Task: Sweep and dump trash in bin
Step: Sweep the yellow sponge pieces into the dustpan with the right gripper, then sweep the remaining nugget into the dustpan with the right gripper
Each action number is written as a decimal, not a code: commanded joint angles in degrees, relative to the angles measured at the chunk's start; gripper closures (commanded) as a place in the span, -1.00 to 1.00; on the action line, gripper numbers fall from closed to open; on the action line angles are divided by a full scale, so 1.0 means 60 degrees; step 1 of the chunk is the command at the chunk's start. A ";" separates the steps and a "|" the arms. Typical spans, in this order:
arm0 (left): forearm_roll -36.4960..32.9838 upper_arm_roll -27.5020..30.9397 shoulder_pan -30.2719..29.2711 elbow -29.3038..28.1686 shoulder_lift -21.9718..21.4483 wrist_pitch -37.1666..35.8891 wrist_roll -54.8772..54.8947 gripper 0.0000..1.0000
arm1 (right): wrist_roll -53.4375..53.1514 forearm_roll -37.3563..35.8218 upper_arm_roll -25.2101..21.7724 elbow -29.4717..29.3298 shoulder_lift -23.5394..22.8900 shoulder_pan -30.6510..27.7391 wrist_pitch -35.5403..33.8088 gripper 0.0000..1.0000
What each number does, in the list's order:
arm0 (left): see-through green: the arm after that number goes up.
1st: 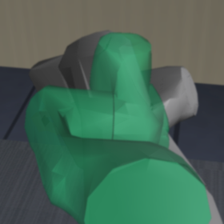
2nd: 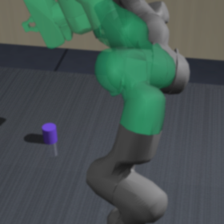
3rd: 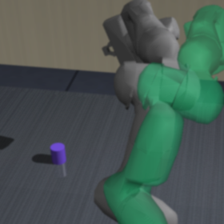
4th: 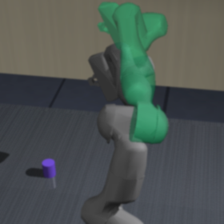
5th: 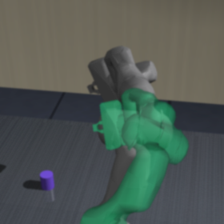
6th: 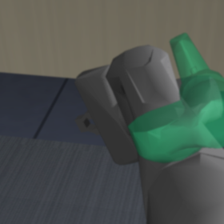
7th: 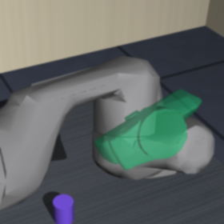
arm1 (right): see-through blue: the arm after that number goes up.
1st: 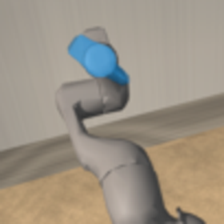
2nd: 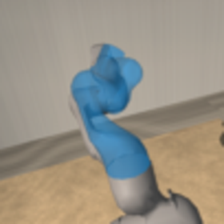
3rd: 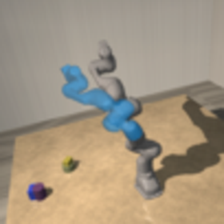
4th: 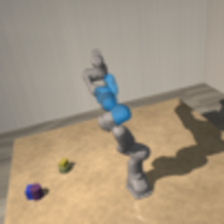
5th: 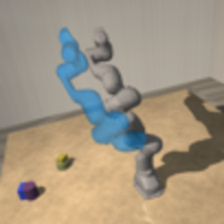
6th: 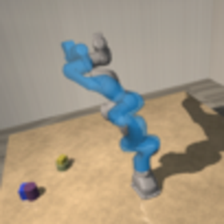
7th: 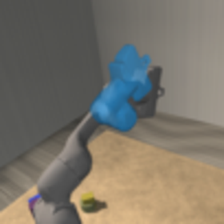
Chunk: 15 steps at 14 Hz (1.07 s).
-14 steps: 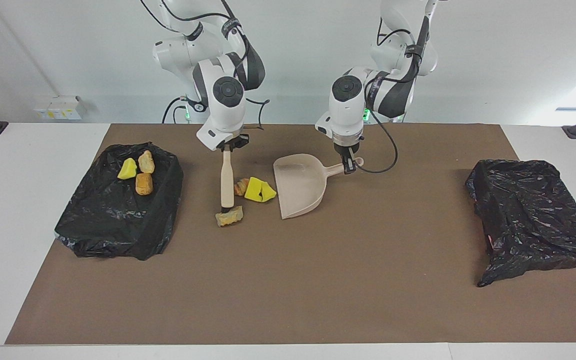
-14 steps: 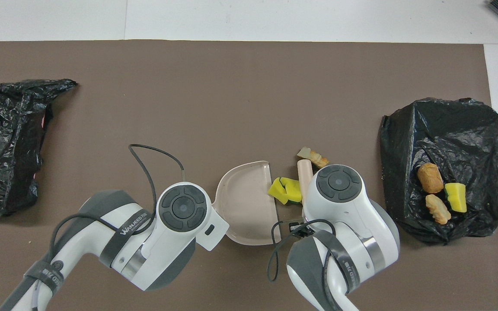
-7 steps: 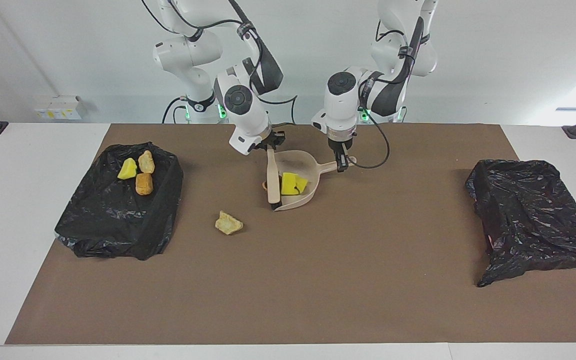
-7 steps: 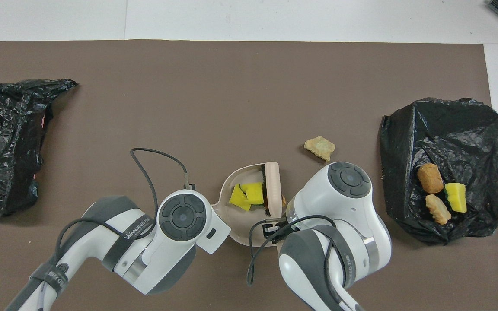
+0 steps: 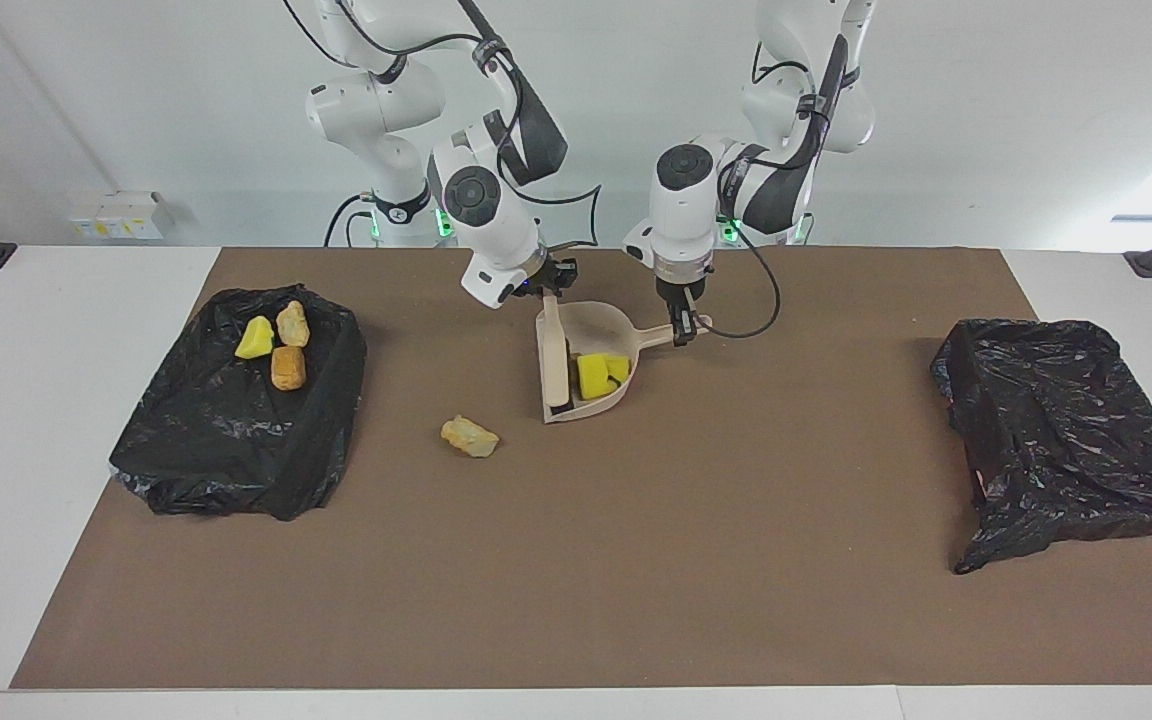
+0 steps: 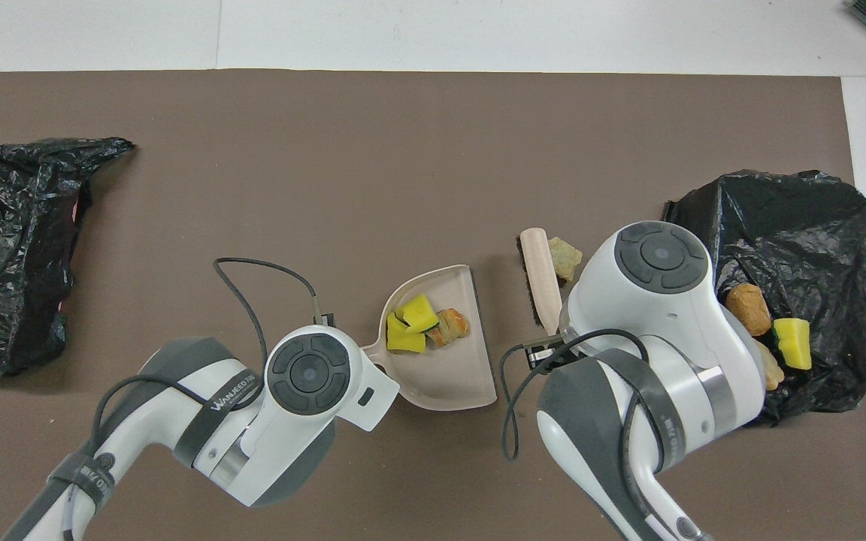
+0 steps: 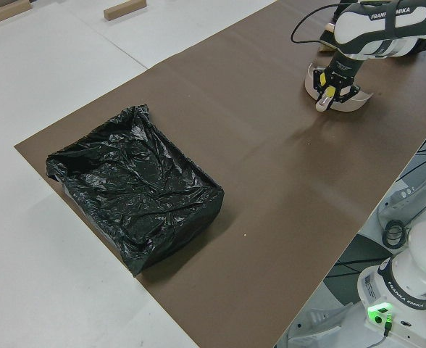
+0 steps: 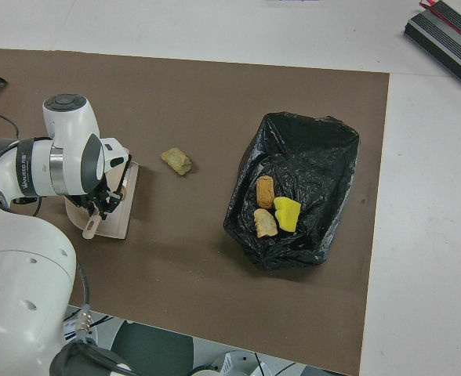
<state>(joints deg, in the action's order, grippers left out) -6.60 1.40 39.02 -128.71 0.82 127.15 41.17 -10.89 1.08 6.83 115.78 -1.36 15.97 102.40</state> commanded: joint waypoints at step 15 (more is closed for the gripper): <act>-0.0043 -0.0014 0.0103 0.0036 -0.0048 -0.0509 -0.1998 1.00 | 0.2822 0.0631 0.0194 -0.0504 -0.1620 -0.0142 -0.0031 1.00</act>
<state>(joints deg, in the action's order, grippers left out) -6.59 0.86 38.91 -128.34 1.05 125.01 30.23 0.52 -2.22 7.68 110.65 -13.10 15.05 103.21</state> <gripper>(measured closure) 0.674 0.736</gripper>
